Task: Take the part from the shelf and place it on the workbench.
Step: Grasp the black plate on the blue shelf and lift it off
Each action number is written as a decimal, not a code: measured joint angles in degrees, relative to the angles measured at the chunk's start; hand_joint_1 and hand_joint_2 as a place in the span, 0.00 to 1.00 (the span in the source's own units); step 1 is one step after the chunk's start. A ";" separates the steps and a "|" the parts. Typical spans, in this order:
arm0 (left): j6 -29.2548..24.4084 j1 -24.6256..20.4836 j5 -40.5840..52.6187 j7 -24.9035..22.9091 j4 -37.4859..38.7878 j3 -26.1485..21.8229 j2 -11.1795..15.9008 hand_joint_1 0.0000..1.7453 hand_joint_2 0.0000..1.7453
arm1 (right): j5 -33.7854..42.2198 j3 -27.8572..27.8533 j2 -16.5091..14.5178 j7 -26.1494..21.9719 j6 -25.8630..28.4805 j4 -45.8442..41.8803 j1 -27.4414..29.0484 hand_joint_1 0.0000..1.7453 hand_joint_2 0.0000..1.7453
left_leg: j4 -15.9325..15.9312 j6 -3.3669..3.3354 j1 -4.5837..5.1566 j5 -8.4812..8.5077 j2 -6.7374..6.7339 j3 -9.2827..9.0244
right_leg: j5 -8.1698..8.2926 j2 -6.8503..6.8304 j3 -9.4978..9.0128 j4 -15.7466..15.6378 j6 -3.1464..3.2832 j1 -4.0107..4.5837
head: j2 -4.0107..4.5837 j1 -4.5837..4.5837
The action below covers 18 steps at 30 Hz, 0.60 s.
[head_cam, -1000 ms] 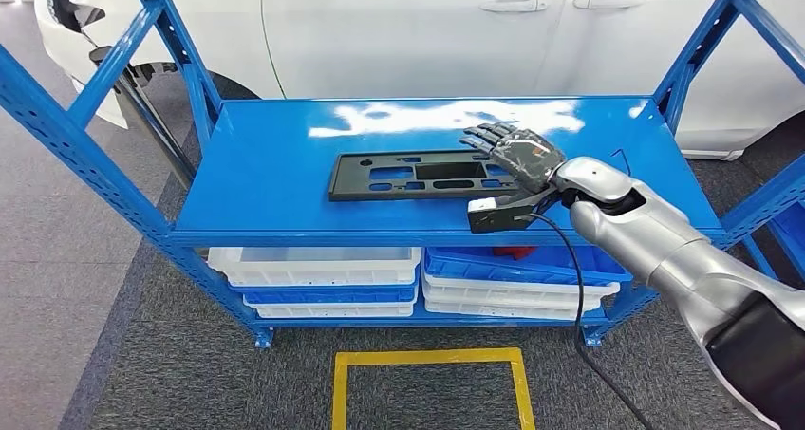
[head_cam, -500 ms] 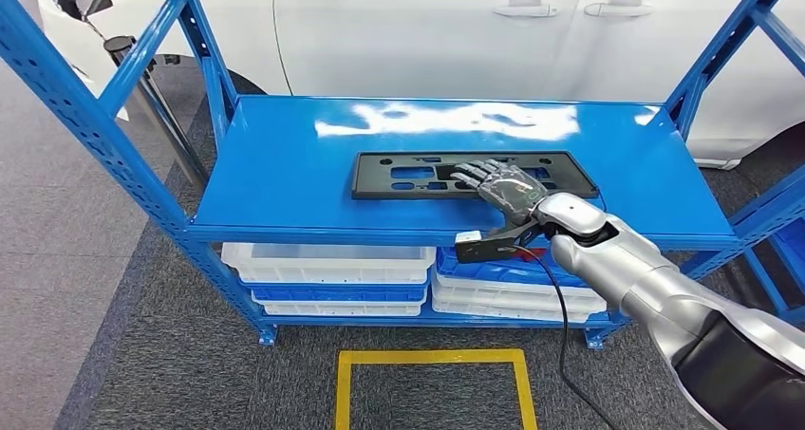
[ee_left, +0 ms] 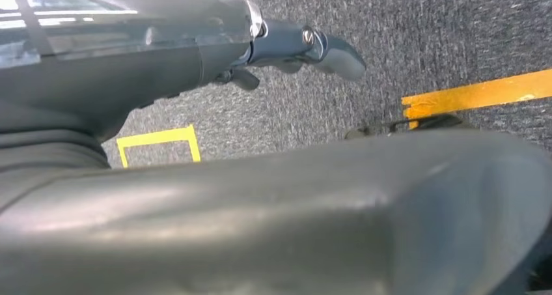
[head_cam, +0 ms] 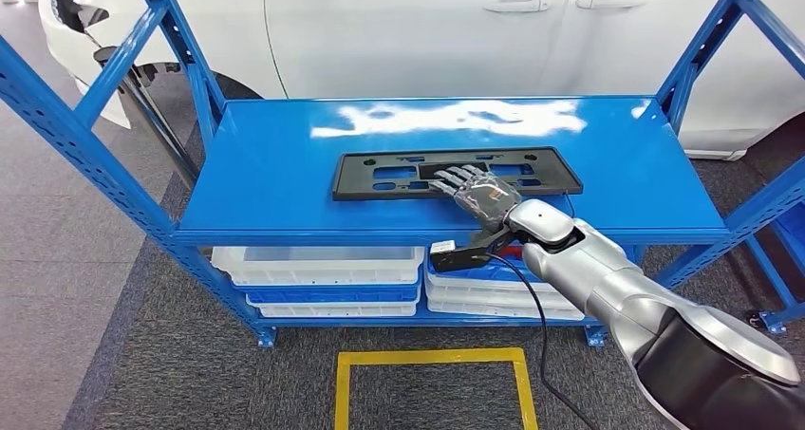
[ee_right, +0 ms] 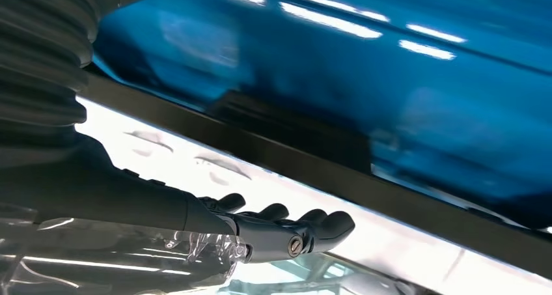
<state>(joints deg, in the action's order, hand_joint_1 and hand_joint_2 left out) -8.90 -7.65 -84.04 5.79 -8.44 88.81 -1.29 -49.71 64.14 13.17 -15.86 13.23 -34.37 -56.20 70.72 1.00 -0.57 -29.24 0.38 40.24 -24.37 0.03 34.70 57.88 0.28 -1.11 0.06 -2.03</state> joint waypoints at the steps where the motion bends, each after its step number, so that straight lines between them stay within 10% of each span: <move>1: 0.00 -0.02 0.01 0.00 0.00 0.00 0.00 0.00 0.00 | -0.03 -0.04 -0.45 0.04 0.09 0.34 -0.02 0.00 1.00 | -4.35 -0.15 -0.04 1.98 -0.02 -2.08 | -0.09 -0.01 -0.06 0.05 -0.14 0.00 | 0.00 0.01; 4: 0.01 -0.06 0.13 -0.02 0.00 0.01 -0.01 0.00 0.00 | -0.21 -0.19 -1.52 0.59 0.19 1.60 -0.11 0.00 1.00 | -12.30 -0.94 0.20 4.33 0.00 -5.98 | -0.22 -0.02 0.02 0.22 -0.96 0.28 | 0.00 0.02; 8: 0.02 0.03 0.69 -0.32 0.00 0.00 -0.08 0.00 0.00 | -0.81 -0.53 -2.60 1.55 0.19 3.21 -0.23 0.00 1.00 | -12.98 -2.33 0.21 4.71 -0.03 -6.17 | -1.09 0.00 0.55 1.23 -2.16 0.23 | 0.01 0.02; 13: 0.09 -0.14 1.45 -0.58 0.00 0.01 -0.15 0.00 0.00 | -2.32 -0.67 -4.29 2.76 -0.24 5.73 -0.89 0.00 1.00 | -13.16 -3.07 0.33 4.92 -0.01 -6.18 | -7.89 0.00 7.59 16.63 -2.52 0.21 | 0.01 0.02; 18: 0.45 -0.49 1.69 -0.72 0.00 0.00 -0.23 0.00 0.00 | -2.98 -0.90 -5.92 3.15 -1.07 6.85 -3.70 0.00 1.00 | -12.41 -2.48 0.62 4.47 0.05 -6.03 | -0.60 -0.01 1.23 2.90 -1.59 0.52 | -0.01 0.02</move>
<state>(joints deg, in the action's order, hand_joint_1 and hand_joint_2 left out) -8.44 -8.14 -82.35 5.08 -8.44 88.80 -1.52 -52.69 63.25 7.25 -12.70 12.15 -27.51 -59.89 58.30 -1.48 0.05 -24.77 0.43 34.21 -24.97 0.02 35.93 60.78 -1.31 -0.59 0.05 -2.02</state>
